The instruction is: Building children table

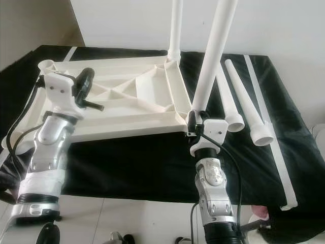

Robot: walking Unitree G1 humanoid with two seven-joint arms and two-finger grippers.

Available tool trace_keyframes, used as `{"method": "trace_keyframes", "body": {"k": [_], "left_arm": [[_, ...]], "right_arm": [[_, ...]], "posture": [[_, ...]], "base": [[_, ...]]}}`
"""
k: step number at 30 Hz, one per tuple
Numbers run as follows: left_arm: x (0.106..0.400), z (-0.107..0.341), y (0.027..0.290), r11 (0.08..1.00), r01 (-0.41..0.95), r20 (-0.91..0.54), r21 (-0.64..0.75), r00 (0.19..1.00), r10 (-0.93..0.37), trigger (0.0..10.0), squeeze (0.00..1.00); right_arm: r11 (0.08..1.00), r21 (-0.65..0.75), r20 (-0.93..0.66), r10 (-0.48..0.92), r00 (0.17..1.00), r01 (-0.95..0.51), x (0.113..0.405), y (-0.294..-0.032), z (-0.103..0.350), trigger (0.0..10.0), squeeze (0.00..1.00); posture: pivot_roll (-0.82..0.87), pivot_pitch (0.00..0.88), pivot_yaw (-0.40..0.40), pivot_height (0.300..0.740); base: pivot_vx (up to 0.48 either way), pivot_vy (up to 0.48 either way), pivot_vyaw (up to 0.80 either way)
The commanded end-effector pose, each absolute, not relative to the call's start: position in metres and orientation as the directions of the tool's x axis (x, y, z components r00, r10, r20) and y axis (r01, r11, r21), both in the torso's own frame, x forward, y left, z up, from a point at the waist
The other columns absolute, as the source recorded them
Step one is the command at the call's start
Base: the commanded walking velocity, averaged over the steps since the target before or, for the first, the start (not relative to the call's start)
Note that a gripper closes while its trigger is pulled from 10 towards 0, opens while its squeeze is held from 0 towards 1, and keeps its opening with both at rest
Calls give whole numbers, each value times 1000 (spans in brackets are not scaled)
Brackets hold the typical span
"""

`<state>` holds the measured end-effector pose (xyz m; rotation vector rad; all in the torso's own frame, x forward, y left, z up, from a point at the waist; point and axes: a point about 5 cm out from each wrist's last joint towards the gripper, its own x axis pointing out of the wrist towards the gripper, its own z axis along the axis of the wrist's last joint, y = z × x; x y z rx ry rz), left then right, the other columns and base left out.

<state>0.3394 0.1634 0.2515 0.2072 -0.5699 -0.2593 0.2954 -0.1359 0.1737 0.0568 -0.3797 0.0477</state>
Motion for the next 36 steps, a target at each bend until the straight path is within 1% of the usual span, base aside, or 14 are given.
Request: {"method": "trace_keyframes", "body": {"k": [1,13,21,36], "left_arm": [[339,254,165,964,121,524,235,820,-230,10000,0],[339,253,165,965,120,523,235,821,-229,10000,0],[339,254,164,964,121,526,236,819,-231,10000,0],[341,257,162,962,132,527,240,814,-244,10000,0]], "right_arm": [[997,44,365,41,930,-61,295,-135,171,10000,0],[997,41,364,45,930,-64,296,-136,171,10000,0],[997,38,372,47,927,-66,299,-137,174,10000,0],[998,45,379,33,925,-54,298,-137,174,10000,0]], "posture": [[-60,149,11,740],[-60,151,8,740],[-83,160,-9,740],[-93,168,10,740]], "base": [[0,0,0],[0,0,0],[0,0,0],[0,0,0]]}}
